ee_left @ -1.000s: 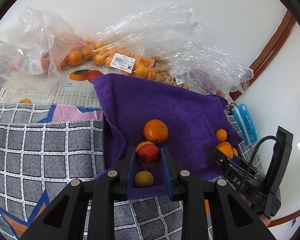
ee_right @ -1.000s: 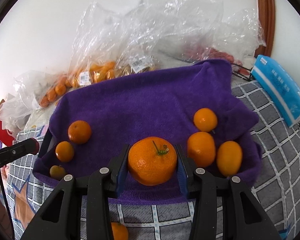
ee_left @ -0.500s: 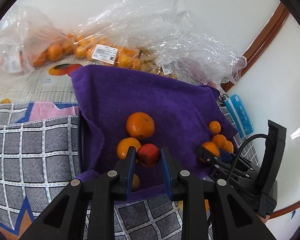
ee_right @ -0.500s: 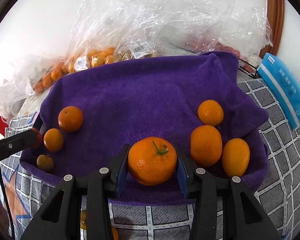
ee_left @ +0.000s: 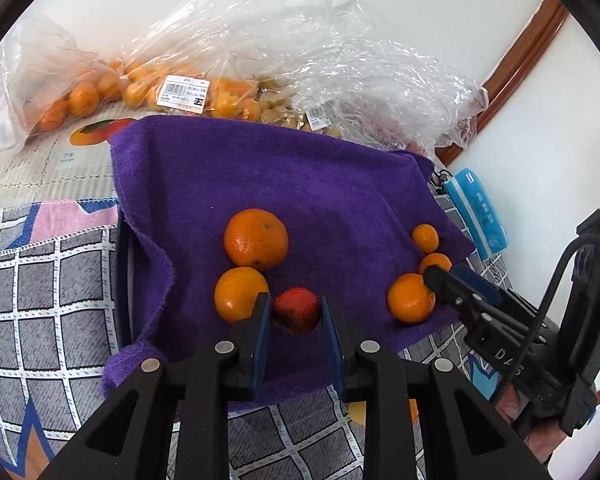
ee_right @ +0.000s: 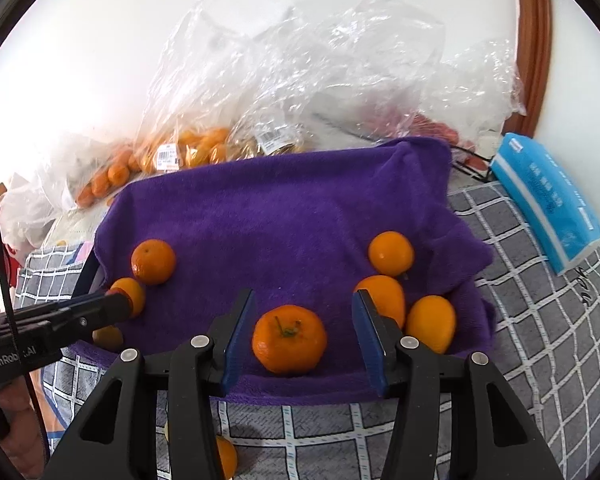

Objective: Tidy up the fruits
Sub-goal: 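Open the right gripper to drop the orange while the left gripper releases the red fruit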

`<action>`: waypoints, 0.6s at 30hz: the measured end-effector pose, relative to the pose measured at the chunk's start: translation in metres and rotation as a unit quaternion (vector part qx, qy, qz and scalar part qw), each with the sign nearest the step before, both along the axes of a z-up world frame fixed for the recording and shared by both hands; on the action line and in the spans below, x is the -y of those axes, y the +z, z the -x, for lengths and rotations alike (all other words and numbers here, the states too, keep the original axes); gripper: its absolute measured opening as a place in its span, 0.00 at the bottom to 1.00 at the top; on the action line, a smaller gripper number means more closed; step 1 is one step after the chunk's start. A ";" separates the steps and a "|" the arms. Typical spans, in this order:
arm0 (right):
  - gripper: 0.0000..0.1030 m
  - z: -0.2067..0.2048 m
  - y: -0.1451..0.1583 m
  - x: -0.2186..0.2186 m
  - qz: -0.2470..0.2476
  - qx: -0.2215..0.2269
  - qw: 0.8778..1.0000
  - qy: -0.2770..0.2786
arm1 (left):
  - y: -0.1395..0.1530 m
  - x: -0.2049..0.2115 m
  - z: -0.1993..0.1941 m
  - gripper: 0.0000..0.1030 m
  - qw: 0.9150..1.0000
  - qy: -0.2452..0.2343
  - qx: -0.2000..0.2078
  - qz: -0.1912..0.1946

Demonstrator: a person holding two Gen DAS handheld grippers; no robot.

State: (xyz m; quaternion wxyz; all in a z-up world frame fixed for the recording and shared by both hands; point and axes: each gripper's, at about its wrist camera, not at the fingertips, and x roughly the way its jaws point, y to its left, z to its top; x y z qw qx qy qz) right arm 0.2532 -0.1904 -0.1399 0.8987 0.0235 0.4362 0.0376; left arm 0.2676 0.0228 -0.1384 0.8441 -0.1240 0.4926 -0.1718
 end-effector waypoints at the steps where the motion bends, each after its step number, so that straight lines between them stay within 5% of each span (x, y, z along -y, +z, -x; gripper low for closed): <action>1: 0.48 0.001 0.001 0.001 0.000 0.001 1.000 -0.002 | 0.000 0.000 0.000 0.23 1.000 0.001 0.000 0.000; 6: 0.48 0.007 0.002 0.008 0.000 -0.002 1.000 -0.015 | -0.002 -0.001 0.001 0.26 1.000 0.006 -0.007 0.003; 9: 0.48 0.012 0.004 0.011 0.004 -0.002 1.000 -0.019 | 0.002 -0.003 0.004 0.42 1.000 0.009 -0.005 0.003; 18: 0.48 0.038 0.028 0.010 0.002 0.018 1.000 -0.018 | 0.032 -0.007 0.032 0.43 1.000 0.024 0.018 -0.006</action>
